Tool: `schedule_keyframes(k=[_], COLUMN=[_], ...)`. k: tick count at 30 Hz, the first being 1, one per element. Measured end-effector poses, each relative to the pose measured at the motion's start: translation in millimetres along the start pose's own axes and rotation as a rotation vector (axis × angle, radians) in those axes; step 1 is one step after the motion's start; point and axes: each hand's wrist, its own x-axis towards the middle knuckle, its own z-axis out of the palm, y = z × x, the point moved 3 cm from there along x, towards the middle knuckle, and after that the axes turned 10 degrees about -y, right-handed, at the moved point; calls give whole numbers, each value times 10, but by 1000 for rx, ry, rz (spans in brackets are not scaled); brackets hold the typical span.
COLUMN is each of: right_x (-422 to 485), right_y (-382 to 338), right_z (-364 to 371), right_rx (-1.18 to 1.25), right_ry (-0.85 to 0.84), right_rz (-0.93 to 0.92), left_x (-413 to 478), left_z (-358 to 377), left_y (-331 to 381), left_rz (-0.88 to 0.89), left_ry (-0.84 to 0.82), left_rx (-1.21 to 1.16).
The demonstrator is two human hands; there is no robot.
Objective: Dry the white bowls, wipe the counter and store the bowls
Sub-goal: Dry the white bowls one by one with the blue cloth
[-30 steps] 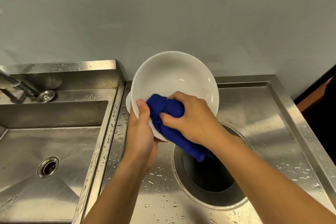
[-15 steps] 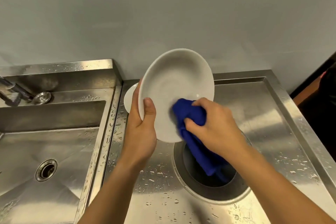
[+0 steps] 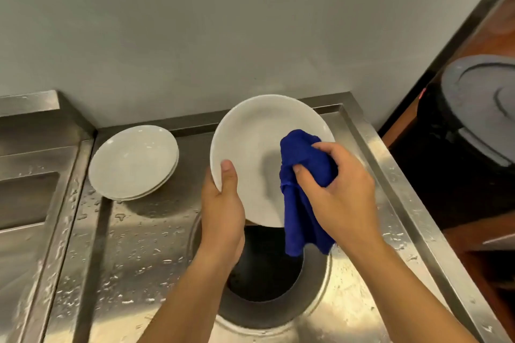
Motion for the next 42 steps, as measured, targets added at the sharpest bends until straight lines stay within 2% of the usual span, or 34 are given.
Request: schedule_keyframes(k=[7, 13, 19, 28, 31, 35, 38, 42], right_x=[823, 1329, 1528, 1638, 1658, 1604, 1512, 1337], right_y=[1085, 1830, 2100, 2049, 1979, 1650, 1293, 492], right_z=[-350, -372, -274, -197, -212, -275, -284, -91], right_rx=[19, 5, -7, -46, -68, 28, 131, 247], right_ry=[-14, 6, -28, -42, -68, -50, -29, -51], right_rz=[109, 163, 168, 133, 121, 42, -44, -201], left_x=[856, 1512, 1760, 1817, 1817, 1674, 1486, 1125], left_z=[968, 1388, 1472, 1424, 1347, 1114, 950, 605], left_y=[-705, -1258, -1458, -1430, -1335, -986, -592, 184], left_rz=[-149, -230, -269, -260, -182, 85, 229, 328], left_ry=[21, 18, 55, 39, 7, 78, 86, 93], left_rx=[6, 10, 35, 38, 172, 379, 381, 263])
